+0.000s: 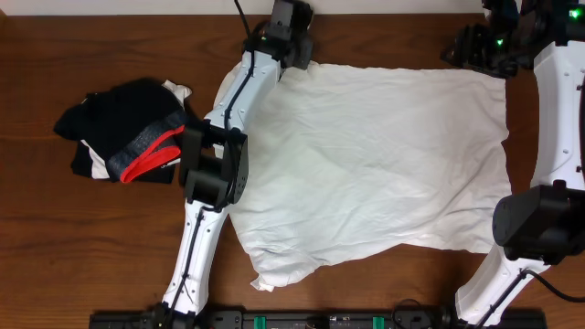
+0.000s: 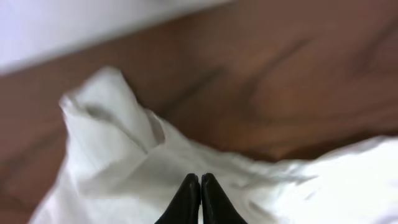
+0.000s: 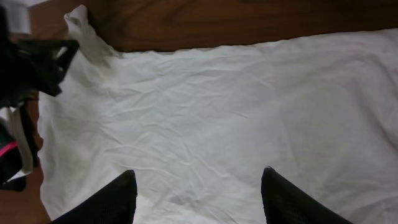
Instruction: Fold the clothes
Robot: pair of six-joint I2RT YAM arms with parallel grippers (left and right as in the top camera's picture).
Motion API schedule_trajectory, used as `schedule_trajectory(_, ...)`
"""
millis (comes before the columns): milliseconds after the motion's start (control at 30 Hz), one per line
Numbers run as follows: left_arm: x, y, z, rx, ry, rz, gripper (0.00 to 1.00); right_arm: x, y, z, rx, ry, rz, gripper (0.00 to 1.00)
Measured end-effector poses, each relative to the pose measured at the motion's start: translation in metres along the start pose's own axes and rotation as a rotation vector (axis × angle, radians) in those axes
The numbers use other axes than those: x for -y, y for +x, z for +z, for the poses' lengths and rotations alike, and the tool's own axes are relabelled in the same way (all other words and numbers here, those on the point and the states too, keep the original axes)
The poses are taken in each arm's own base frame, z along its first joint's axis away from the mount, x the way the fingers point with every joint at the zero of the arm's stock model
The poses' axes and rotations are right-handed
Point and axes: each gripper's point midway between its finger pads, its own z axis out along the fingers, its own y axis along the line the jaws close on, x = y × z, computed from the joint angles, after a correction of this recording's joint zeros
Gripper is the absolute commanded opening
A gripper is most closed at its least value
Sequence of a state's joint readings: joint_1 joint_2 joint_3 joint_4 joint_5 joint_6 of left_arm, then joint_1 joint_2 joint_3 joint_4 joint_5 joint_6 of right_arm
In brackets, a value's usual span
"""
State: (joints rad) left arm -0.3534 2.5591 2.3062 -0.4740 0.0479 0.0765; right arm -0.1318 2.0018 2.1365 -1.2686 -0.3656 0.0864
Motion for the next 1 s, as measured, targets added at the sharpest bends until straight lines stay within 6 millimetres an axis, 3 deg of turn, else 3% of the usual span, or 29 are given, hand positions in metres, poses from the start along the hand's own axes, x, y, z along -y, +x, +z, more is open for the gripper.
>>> schedule_trajectory(167, 0.02, -0.031, -0.014, 0.101, 0.026, 0.02, 0.06, 0.0, 0.0, 0.0, 0.0, 0.0, 0.0, 0.63)
schedule_trajectory(333, 0.04, -0.049, -0.017, 0.179, 0.053, 0.036, 0.07, 0.0, 0.0, 0.0, 0.0, 0.0, 0.0, 0.62)
schedule_trajectory(367, 0.041, -0.051, -0.017, 0.185, 0.055, 0.037, 0.11, 0.0, 0.0, 0.0, 0.0, 0.0, 0.0, 0.63)
schedule_trajectory(400, 0.042, -0.05, -0.017, 0.184, 0.057, 0.038, 0.22, 0.0, 0.0, 0.0, 0.0, 0.0, -0.001, 0.63)
schedule_trajectory(433, 0.042, -0.047, -0.017, 0.171, 0.057, 0.044, 0.32, 0.0, 0.0, 0.0, 0.0, 0.0, -0.001, 0.63)
schedule_trajectory(567, 0.032, -0.023, -0.013, 0.071, 0.017, 0.039, 0.47, -0.001, 0.0, 0.001, -0.002, -0.001, -0.002, 0.63)
schedule_trajectory(833, 0.014, -0.002, -0.012, -0.014, -0.02, 0.016, 0.54, -0.003, 0.0, 0.001, 0.001, -0.003, -0.008, 0.65)
schedule_trajectory(1000, 0.011, 0.042, -0.017, -0.196, -0.026, 0.001, 0.53, -0.002, 0.002, 0.003, -0.008, 0.009, -0.009, 0.69)
